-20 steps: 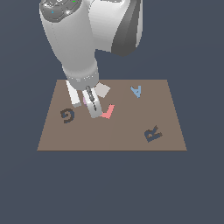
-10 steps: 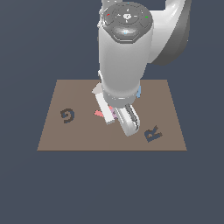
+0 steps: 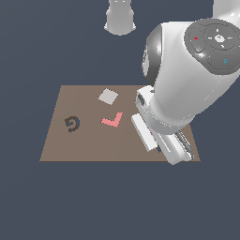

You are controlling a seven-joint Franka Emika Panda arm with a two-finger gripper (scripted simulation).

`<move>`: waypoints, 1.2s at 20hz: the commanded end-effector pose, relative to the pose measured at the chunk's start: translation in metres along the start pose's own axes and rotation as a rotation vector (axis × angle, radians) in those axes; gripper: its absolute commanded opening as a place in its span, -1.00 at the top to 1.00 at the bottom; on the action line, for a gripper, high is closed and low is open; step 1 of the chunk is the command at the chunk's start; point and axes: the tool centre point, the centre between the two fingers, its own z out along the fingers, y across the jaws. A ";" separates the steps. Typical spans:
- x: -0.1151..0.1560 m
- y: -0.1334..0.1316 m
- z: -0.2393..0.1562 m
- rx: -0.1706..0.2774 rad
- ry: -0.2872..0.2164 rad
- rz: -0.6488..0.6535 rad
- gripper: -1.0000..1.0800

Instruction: Insert a designated object into the corresponding slot on a board.

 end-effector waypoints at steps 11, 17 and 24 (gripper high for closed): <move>-0.024 -0.036 -0.001 0.000 0.000 -0.003 1.00; -0.025 -0.037 0.000 0.000 0.000 -0.004 1.00; -0.025 -0.038 0.009 -0.001 0.000 -0.003 -0.92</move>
